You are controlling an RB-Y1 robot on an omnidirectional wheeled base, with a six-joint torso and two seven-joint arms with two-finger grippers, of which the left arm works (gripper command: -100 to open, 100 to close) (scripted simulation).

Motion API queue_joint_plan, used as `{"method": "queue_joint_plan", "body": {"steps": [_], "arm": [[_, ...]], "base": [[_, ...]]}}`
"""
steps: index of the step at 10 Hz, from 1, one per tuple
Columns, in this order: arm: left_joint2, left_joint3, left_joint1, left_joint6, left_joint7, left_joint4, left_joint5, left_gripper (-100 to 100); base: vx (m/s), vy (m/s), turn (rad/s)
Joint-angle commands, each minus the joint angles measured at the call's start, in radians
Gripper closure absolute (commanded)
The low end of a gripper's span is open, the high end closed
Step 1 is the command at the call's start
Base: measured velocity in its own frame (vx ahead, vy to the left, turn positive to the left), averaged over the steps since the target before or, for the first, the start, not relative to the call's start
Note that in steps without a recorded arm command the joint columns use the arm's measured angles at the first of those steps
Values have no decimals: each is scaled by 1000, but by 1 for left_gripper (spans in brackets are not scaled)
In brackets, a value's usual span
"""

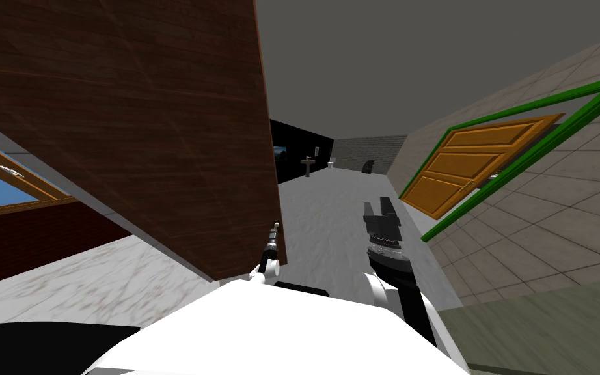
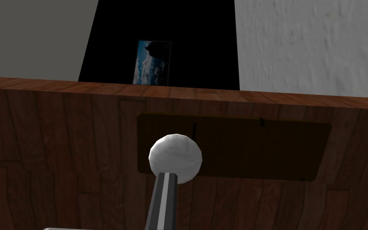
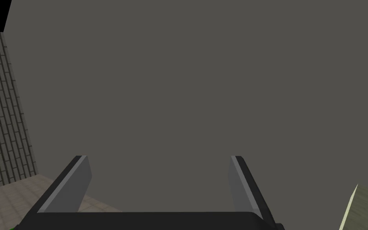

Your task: Push the door open

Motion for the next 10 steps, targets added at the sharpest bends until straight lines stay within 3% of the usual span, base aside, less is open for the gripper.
{"method": "queue_joint_plan", "body": {"steps": [1, 3, 4, 7, 10], "arm": [[1, 1, -1, -1, 0, -1, 0, 100], [1, 1, -1, -1, 0, -1, 0, 100], [30, -12, 10, 6, 15, -15, -20, -100], [70, -43, 36, 24, 54, -49, -69, -100], [79, -74, 64, 43, 93, -84, -120, -100]], "base": [[1, 10, -1], [1, 3, 0], [26, 89, 231], [88, 151, 276], [51, 65, 254]]}}
